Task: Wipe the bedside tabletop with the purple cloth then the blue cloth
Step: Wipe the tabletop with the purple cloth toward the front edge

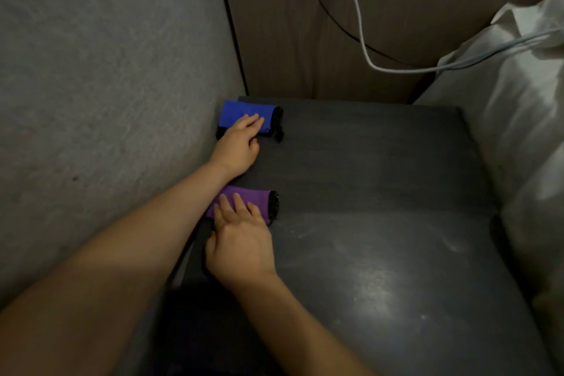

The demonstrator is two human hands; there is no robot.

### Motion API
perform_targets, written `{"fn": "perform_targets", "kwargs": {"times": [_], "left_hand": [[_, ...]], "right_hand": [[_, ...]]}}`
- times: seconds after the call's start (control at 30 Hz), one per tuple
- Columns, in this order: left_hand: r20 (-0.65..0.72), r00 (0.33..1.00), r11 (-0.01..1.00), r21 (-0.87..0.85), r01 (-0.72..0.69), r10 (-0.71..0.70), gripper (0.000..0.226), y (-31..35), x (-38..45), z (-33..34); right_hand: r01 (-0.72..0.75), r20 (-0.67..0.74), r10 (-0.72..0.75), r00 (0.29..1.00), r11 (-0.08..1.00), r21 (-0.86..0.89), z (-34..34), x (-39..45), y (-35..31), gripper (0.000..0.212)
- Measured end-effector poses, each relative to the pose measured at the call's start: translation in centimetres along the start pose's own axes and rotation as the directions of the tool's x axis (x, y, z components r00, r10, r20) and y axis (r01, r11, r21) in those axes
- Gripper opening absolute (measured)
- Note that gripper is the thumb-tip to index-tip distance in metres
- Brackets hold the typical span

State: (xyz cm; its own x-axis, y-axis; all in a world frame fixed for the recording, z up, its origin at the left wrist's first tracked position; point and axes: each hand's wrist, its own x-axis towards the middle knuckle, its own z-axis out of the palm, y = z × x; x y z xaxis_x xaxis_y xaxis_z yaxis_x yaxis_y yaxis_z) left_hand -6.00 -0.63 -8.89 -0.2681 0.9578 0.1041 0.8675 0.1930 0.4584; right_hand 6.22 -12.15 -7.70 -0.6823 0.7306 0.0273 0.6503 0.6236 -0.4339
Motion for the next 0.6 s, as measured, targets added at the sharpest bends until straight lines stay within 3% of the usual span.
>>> {"fn": "perform_targets", "kwargs": {"times": [0.27, 0.6], "left_hand": [[0.020, 1.000, 0.999, 0.050, 0.018, -0.019, 0.052, 0.1, -0.3, 0.3], [-0.057, 0.998, 1.000, 0.014, 0.020, -0.019, 0.051, 0.2, -0.4, 0.7]], "right_hand": [[0.184, 0.048, -0.187, 0.981, 0.981, 0.058, -0.3, -0.6, 1.6, 0.046], [0.038, -0.156, -0.034, 0.987, 0.999, 0.024, -2.7, -3.3, 7.0, 0.034]]}}
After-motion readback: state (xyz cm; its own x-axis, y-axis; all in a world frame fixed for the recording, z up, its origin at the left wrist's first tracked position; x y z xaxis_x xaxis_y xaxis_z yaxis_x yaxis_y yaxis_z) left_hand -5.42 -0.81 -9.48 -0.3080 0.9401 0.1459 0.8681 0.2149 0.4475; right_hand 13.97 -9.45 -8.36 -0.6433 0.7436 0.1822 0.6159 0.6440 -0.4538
